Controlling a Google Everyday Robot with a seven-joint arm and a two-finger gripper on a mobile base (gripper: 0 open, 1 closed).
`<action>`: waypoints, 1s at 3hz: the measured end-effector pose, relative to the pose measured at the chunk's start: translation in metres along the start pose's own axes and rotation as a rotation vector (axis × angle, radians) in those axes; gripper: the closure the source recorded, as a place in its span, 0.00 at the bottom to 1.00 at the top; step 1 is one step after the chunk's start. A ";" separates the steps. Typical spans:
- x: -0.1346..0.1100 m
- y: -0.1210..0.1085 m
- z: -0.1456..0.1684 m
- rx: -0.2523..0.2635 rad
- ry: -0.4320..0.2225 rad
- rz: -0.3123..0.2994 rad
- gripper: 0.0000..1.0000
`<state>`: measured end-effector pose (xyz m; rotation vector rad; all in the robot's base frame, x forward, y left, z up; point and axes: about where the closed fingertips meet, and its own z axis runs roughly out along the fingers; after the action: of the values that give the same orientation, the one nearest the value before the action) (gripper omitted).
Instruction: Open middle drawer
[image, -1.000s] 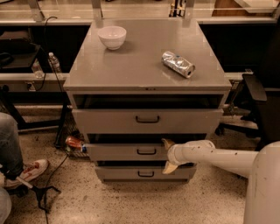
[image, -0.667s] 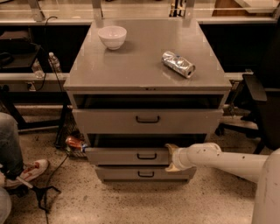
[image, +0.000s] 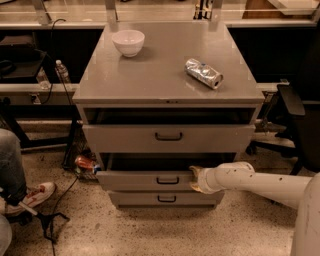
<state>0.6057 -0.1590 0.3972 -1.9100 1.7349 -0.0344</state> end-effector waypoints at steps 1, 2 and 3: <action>-0.001 -0.002 -0.003 0.000 0.000 0.000 1.00; -0.002 -0.002 -0.005 0.000 0.000 0.000 1.00; -0.002 -0.002 -0.005 0.000 0.000 0.000 0.81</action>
Offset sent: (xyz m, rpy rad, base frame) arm -0.1465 -0.1437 0.0120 -0.1264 0.1695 -0.1981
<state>0.6056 -0.1594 0.4031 -1.9098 1.7354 -0.0350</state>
